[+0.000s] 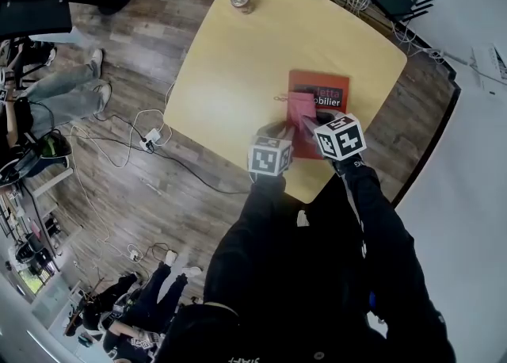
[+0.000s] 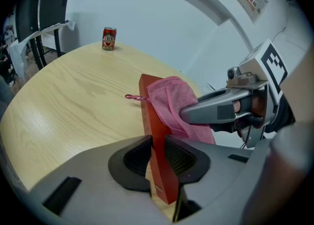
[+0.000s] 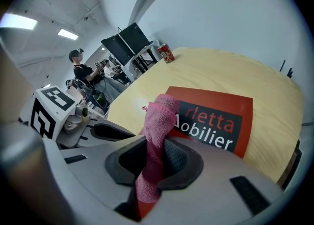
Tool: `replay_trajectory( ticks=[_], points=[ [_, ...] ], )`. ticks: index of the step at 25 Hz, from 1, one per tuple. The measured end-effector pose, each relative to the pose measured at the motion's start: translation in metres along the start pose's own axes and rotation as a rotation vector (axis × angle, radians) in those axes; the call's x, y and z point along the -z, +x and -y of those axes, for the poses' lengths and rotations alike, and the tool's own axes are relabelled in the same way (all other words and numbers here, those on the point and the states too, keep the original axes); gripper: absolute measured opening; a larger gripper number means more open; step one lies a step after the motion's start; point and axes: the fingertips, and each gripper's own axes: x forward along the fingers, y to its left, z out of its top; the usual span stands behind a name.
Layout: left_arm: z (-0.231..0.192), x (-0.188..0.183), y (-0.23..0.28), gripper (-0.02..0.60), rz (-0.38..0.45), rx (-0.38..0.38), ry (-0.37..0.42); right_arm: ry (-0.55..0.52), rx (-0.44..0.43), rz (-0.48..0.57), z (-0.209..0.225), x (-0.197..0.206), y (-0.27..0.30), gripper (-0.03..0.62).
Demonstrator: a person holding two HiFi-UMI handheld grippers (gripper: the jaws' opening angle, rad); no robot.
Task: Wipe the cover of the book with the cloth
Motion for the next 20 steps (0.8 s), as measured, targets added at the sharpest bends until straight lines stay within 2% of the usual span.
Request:
replay_trajectory(
  ticks=[20],
  points=[
    [0.002, 0.002, 0.000, 0.106, -0.014, -0.016, 0.021, 0.076, 0.044, 0.034, 0.037, 0.023, -0.032, 0.077]
  ],
)
